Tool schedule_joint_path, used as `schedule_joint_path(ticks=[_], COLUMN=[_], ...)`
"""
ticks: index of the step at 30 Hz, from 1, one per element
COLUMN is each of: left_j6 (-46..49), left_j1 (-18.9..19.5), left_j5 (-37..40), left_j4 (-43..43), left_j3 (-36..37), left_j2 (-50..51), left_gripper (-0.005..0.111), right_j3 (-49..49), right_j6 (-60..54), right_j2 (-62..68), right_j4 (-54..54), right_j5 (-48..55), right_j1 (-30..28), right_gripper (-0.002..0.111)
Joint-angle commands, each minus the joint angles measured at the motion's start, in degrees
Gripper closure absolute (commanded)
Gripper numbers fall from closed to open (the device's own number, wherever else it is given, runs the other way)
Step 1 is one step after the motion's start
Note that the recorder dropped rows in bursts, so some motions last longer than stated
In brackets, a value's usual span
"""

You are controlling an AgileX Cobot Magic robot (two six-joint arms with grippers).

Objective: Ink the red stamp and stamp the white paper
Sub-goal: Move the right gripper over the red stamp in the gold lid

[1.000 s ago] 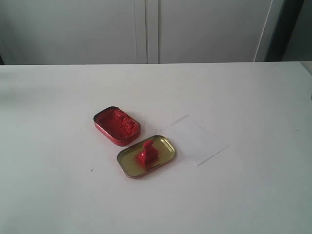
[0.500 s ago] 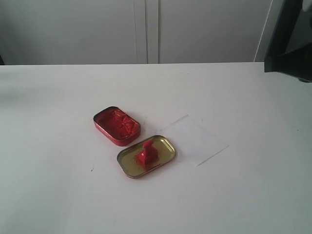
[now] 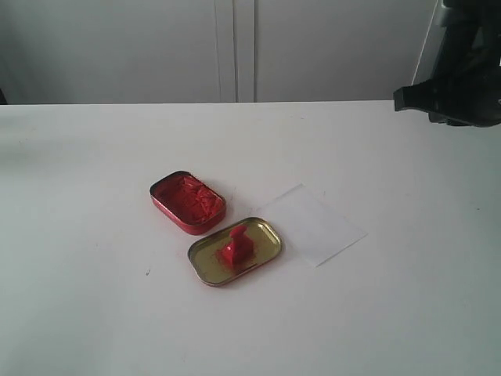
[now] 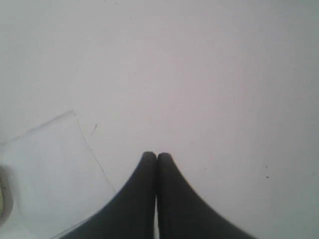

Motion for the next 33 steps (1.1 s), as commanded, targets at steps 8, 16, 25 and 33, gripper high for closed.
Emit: schedule_joint_path(ticks=[8, 16, 25, 33], left_j6=[-0.46, -0.46, -0.46, -0.46], left_j1=[0.15, 0.15, 0.15, 0.15], left_j5=[-0.11, -0.11, -0.11, -0.11], left_j4=[-0.03, -0.03, -0.03, -0.03], left_j3=[0.25, 0.25, 0.25, 0.25], left_j2=[-0.24, -0.24, -0.24, -0.24], left_gripper=[0.107, 0.107, 0.107, 0.107], right_j3=[-10.66, -16.23, -22.96, -29.59], right_j6=[-6.31, -13.94, -16.07, -16.17], right_j2=[10.76, 17.11, 23.84, 29.81], right_j4=[0.47, 6.63, 7.64, 7.79], right_j5=[9.09, 13.50, 18.63, 23.47], right_j1=[-0.18, -0.18, 2.17, 5.75], right_gripper=[0.108, 0.108, 0.108, 0.108])
